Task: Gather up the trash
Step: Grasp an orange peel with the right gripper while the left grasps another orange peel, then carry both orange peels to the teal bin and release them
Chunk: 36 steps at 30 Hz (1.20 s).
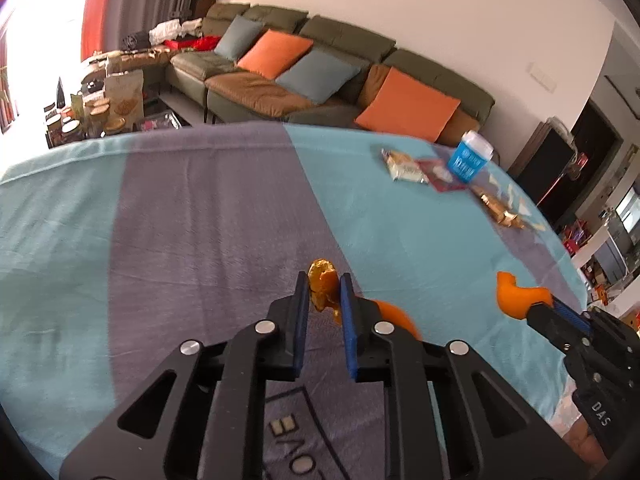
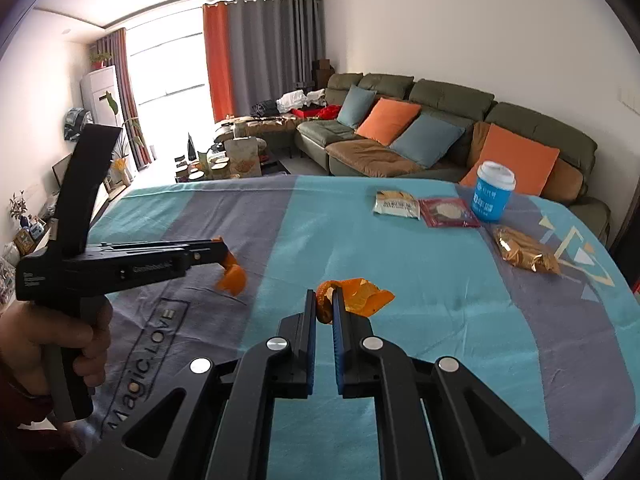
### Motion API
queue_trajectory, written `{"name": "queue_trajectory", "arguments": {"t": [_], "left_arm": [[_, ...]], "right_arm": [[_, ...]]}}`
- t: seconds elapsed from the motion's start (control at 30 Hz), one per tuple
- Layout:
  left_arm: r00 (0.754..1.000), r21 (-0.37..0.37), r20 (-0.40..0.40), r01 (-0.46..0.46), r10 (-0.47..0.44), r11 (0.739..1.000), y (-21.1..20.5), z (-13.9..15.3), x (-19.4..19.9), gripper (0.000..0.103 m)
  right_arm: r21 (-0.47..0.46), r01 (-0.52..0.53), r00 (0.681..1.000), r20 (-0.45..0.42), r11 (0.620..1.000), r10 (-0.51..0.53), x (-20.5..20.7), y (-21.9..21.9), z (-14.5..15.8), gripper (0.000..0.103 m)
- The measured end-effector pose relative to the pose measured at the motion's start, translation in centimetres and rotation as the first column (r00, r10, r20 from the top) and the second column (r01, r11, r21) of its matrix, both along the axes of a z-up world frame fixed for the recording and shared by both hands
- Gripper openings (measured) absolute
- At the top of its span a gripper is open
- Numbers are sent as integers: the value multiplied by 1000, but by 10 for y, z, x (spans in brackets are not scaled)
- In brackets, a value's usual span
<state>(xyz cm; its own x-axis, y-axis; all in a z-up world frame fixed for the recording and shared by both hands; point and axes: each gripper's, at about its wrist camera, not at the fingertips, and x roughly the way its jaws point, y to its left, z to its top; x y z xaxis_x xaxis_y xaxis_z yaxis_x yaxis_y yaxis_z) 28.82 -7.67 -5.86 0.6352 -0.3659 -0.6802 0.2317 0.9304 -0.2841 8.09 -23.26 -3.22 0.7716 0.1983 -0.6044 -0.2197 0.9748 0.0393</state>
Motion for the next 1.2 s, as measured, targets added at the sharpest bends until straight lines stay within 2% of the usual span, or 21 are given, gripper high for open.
{"name": "queue_trajectory", "arguments": {"t": [0.3,0.47,0.77,1.0,1.2], "left_arm": [[986,-9,138,-97,98,995,56,47,-52,9],[970,-18,172,-171,172,985,99,57,-83,7],[929,-46,190,-314,317,948,176,62,-132,7],[870,-44,246,-429,426,902,230,75,-176,7],[808,-27,295,-526,510,850,276,89,-220,7]], "right_arm": [[-18,-47,997,55,999,48,-20,27,21,6],[-31,-107,991,77,994,110,-27,54,30,6],[-66,-235,965,105,970,241,-36,112,42,6],[-88,-355,921,140,931,365,-42,167,55,6],[-98,-470,860,170,877,480,-50,219,68,6]]}}
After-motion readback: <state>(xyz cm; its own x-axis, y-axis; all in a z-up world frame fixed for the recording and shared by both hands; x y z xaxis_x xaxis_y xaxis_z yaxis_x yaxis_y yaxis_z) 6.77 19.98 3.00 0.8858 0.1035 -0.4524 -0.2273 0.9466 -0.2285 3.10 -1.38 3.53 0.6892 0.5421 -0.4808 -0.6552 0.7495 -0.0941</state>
